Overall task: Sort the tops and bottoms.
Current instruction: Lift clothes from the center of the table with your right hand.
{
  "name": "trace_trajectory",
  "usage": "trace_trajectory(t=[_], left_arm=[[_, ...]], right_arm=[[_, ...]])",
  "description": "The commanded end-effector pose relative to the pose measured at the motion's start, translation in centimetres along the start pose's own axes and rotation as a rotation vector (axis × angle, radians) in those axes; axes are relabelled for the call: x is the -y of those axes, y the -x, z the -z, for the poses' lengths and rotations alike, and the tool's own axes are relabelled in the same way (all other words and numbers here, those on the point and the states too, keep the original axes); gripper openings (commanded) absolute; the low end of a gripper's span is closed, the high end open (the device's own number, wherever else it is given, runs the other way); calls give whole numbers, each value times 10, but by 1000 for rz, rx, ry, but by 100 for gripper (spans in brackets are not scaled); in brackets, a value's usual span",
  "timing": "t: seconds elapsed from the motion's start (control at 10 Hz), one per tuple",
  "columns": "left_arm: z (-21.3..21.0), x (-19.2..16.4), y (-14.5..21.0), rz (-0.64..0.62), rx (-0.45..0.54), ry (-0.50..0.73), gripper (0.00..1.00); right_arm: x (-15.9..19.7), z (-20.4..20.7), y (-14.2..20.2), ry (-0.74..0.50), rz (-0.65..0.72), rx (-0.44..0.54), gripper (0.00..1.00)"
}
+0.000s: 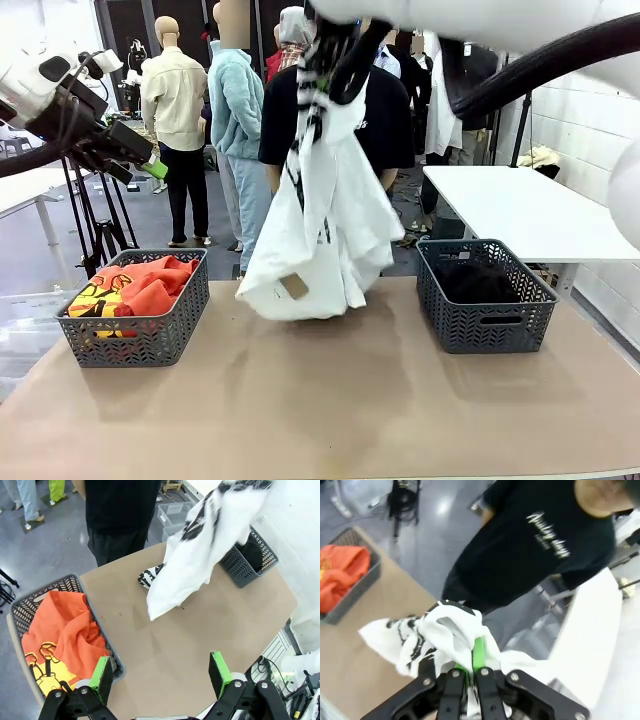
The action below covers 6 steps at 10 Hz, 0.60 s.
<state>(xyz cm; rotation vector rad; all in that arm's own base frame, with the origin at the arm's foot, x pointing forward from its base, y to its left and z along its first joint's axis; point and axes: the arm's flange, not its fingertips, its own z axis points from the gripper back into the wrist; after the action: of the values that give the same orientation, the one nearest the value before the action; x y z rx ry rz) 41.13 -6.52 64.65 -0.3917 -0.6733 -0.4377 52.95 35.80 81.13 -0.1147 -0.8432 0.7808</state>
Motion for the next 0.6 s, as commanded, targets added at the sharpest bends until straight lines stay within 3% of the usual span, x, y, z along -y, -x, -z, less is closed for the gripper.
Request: trace_trajectory(t=[0.0,0.1,0.2,0.5], left_arm=[[0,1,0,-14,9,-6,100],[0,1,0,-14,9,-6,100],[0,1,0,-14,9,-6,100],[0,1,0,-14,9,-6,100]], right_arm=[[1,-22,-31,68,-68,59,0],[0,-14,-37,11,-118,-3,0],[5,-32,-9,40,-24,50,0],[5,-32,-9,40,-24,50,0]])
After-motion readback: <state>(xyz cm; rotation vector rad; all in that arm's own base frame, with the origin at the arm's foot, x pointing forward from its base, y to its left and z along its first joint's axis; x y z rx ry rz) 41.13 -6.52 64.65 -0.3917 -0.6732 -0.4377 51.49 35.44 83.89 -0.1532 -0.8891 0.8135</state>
